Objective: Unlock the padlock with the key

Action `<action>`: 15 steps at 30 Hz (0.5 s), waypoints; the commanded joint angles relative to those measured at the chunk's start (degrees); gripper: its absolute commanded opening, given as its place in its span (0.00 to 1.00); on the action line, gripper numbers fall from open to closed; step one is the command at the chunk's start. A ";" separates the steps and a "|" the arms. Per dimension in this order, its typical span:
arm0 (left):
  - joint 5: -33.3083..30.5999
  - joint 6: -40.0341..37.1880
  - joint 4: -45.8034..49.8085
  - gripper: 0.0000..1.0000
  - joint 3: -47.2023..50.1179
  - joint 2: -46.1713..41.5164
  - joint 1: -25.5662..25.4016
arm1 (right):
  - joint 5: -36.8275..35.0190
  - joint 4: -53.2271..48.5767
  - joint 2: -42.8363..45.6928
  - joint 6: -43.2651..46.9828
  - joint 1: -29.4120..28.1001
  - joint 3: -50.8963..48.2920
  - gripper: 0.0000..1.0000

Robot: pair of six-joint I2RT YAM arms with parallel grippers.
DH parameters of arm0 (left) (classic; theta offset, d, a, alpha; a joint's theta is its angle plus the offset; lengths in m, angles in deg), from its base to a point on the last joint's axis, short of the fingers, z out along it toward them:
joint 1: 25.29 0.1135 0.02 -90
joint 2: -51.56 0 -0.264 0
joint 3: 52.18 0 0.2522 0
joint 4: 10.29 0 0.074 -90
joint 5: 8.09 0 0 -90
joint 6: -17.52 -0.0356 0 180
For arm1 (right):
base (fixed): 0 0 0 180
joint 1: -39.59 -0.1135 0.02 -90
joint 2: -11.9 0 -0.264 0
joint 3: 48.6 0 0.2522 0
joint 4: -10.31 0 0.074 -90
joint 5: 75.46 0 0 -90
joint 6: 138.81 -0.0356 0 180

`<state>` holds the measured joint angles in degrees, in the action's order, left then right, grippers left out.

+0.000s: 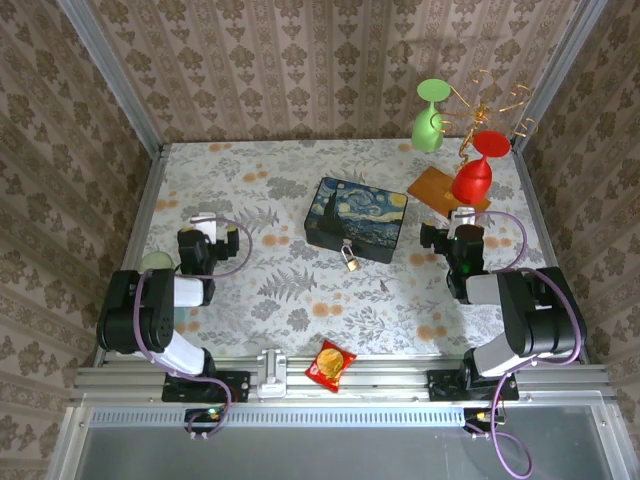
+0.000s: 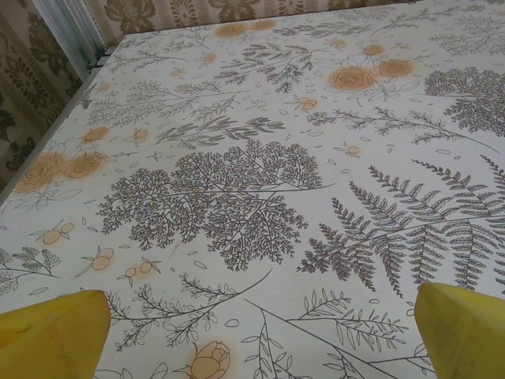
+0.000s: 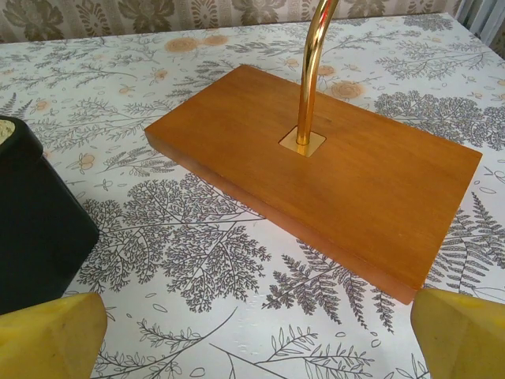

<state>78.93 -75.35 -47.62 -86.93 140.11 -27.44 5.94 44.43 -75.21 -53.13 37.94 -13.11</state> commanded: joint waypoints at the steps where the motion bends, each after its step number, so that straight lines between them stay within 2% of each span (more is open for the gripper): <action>1: -0.17 -0.99 -1.94 1.00 -1.25 0.68 0.57 | -1.55 2.19 -0.47 1.16 -0.28 1.01 1.00; 15: 0.35 -0.58 -1.72 1.00 -1.33 0.67 1.08 | -1.49 2.00 -0.52 1.16 -0.23 1.05 1.00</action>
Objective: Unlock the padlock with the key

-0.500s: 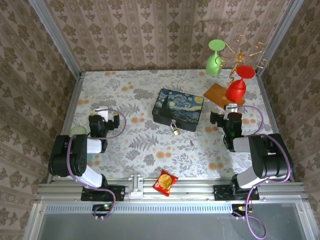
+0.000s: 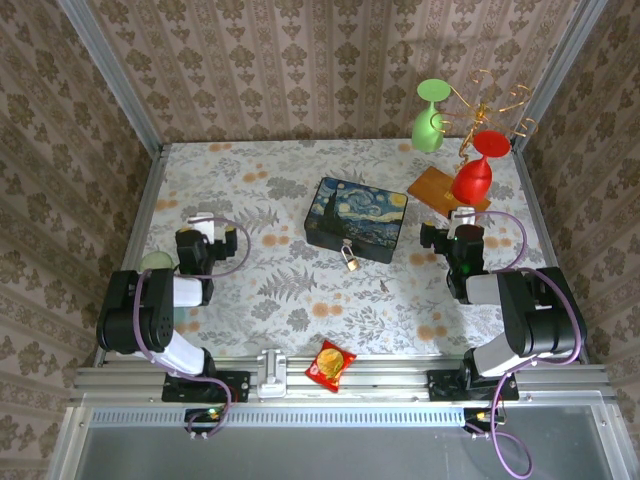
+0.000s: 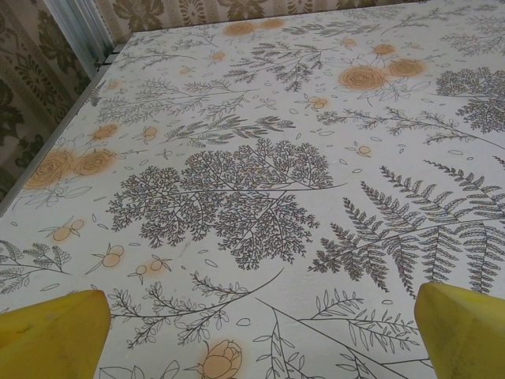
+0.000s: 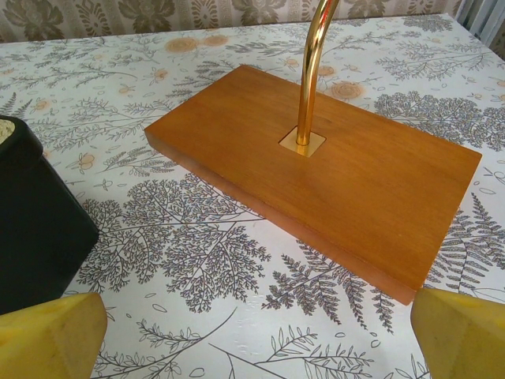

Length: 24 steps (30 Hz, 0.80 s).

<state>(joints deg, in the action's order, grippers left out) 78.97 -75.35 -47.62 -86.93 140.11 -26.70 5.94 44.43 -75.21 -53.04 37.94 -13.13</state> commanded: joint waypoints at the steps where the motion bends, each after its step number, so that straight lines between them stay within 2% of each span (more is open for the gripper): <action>1: 0.30 -0.55 -1.71 1.00 -1.40 0.74 0.27 | -1.51 1.96 -0.52 1.07 -0.21 1.14 1.00; 24: 0.93 -0.17 -2.27 1.00 -1.12 0.49 0.66 | -1.90 2.33 -0.30 0.94 -0.26 0.89 1.00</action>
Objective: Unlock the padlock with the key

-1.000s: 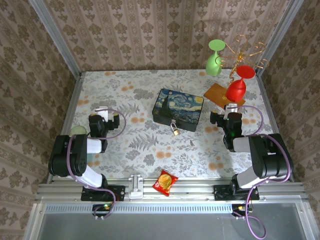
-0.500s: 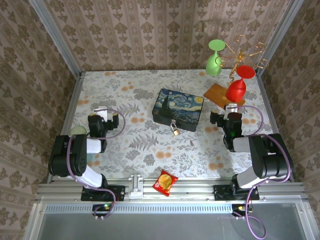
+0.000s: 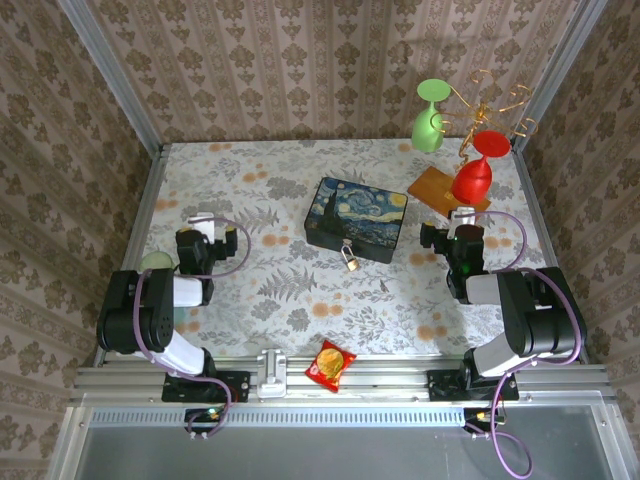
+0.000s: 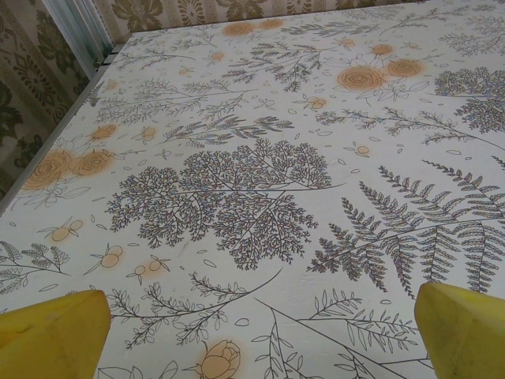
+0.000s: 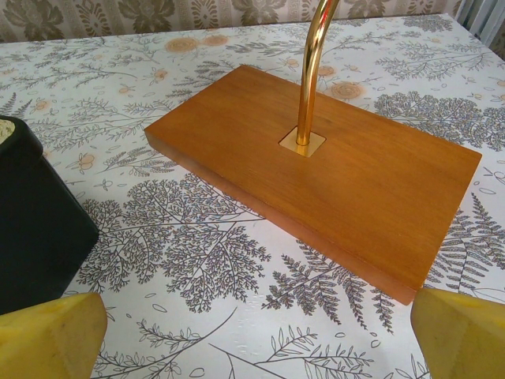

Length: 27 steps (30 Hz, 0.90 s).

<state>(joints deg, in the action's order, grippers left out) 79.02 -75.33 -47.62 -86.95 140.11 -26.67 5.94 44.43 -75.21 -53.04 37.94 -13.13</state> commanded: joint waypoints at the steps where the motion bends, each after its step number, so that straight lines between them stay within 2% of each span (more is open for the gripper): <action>1: 0.55 0.07 -2.33 1.00 -0.88 0.19 0.71 | -2.15 1.99 0.02 0.73 -0.23 0.92 1.00; 3: -0.44 0.31 -0.86 1.00 -0.65 -2.06 0.77 | -1.81 0.52 1.52 0.87 -0.28 1.04 1.00; 7: -1.78 -1.94 9.54 1.00 -4.03 -7.44 -1.19 | -2.23 -4.14 6.12 0.99 -0.32 1.55 1.00; 12: -7.31 -6.92 16.29 1.00 -7.10 -11.76 -7.28 | -1.65 -19.32 14.87 -1.83 -0.68 5.75 1.00; 15: -9.00 -7.12 22.49 1.00 -11.50 -13.08 -11.37 | 2.09 -26.77 19.81 -5.16 -1.18 7.51 0.99; 17: -8.25 -3.58 26.97 1.00 -14.17 -13.92 -13.18 | 3.46 -31.31 22.58 -7.21 -2.17 8.08 0.99; 19: -4.15 2.08 34.56 1.00 -17.68 -15.33 -14.28 | 5.51 -36.61 25.01 -9.47 -2.99 8.41 0.99; 21: -1.38 8.15 38.27 1.00 -19.05 -16.55 -15.45 | 7.53 -42.51 26.98 -12.81 -3.52 8.91 0.98; 23: 3.12 15.83 39.05 1.00 -18.41 -18.57 -16.25 | 10.18 -47.35 28.81 -15.01 -4.37 8.80 0.96; 25: 8.48 20.81 37.98 1.00 -16.52 -20.62 -17.86 | 8.72 -52.83 31.22 -16.28 -6.58 8.70 0.95; 27: 9.31 23.67 38.80 1.00 -15.38 -22.01 -19.86 | 8.52 -55.96 33.42 -16.05 -8.36 7.66 0.95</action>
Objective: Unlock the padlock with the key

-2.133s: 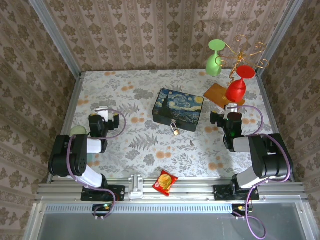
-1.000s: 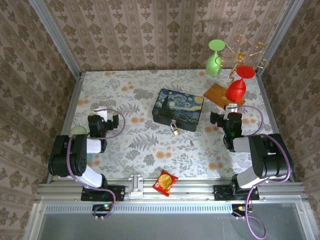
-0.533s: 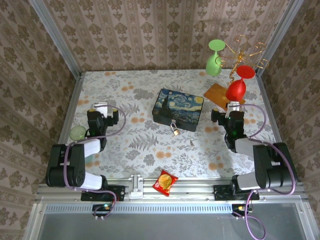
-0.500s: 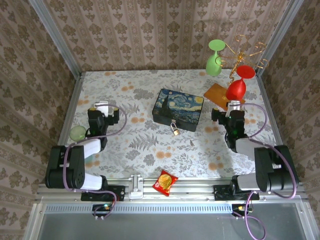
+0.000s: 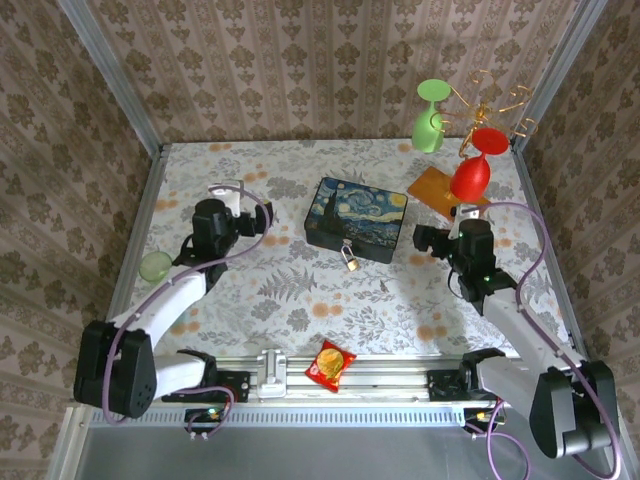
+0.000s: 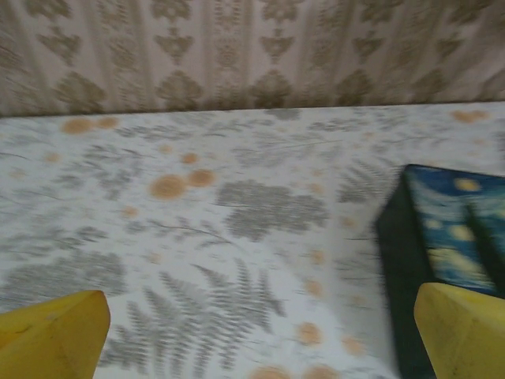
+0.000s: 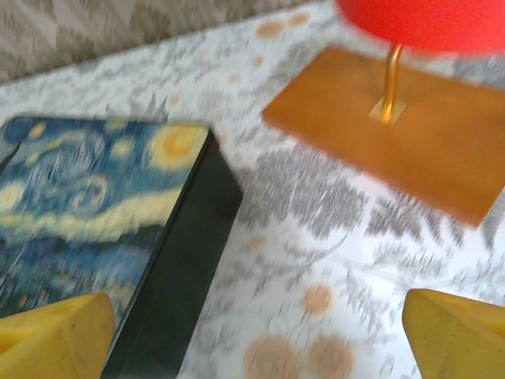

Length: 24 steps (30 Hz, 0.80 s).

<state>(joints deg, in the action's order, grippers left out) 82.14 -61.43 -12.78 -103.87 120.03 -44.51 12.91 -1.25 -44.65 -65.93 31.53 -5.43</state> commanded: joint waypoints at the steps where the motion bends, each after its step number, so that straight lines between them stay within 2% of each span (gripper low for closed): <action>1: 6.34 10.83 4.58 1.00 1.88 -2.24 -2.87 | 2.17 -11.05 3.53 -2.41 -2.51 -0.59 0.95; 5: 7.66 13.63 7.32 1.00 1.56 -1.70 -5.98 | 1.71 -14.53 4.12 -2.76 -3.18 -0.73 0.95; 9: 5.84 19.81 5.46 1.00 2.22 -0.31 -12.58 | 3.25 -16.17 4.36 -6.25 -4.93 -1.68 0.92; 13: 4.07 27.80 0.93 1.00 2.87 4.11 -19.05 | 1.45 -17.22 2.67 -9.15 -11.03 -1.66 0.89; 16: 2.35 28.97 -0.80 1.00 1.60 7.69 -23.75 | -0.43 -15.54 0.00 -11.59 -15.00 -1.93 0.88; 19: -0.05 27.69 1.77 1.00 -1.73 10.57 -27.69 | -1.93 -13.77 -3.47 -13.15 -19.25 -1.99 0.83; 24: -2.57 30.20 -2.33 1.00 -0.91 11.95 -30.56 | -5.77 -14.93 -9.85 -12.33 -25.37 1.24 0.78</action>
<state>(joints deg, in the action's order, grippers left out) 82.75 -34.22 -11.51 -103.74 132.07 -74.41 11.25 -15.35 -52.39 -77.45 8.23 -6.42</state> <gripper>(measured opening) 0.999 0.781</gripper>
